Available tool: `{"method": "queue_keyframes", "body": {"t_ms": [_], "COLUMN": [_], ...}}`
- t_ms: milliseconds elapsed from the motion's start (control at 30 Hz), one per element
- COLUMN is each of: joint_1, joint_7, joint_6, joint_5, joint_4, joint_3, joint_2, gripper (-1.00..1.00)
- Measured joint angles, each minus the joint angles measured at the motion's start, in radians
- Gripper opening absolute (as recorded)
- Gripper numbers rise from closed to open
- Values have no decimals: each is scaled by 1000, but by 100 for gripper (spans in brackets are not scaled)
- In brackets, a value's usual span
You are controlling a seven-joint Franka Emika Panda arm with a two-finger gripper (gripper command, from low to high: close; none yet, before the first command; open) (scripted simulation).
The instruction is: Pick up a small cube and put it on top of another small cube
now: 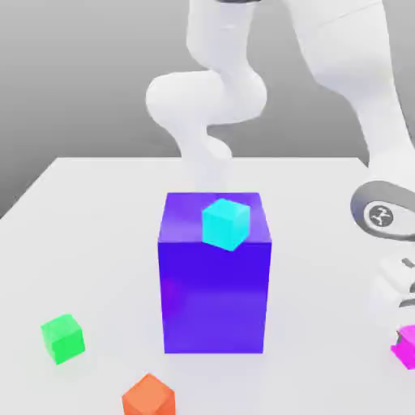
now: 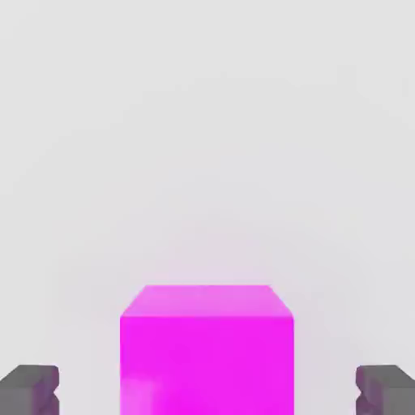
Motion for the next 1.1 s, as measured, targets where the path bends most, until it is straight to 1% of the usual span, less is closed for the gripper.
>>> {"method": "queue_keyframes", "body": {"t_ms": [167, 200, 333, 367, 533, 833, 933, 1000, 1067, 1100], "joint_1": [7, -2, -74, -94, -259, -536, -626, -712, -815, -840], "joint_7": [6, -2, -76, -96, -172, -292, -334, -357, -382, -392], "joint_6": [9, 0, -90, -113, -155, -146, -136, -124, -83, -47], "joint_5": [-8, 3, 102, 119, 186, 332, 389, 424, 459, 474], "joint_4": [3, -1, -34, -30, -58, -183, -237, -274, -292, -293], "joint_3": [-8, 3, 96, 97, 13, -157, -227, -282, -339, -355], "joint_2": [11, -3, -126, -138, -195, -342, -402, -440, -431, -401], "gripper": [-100, -100, -100, -100, -100, -100, -100, -100, -100, -100]}}
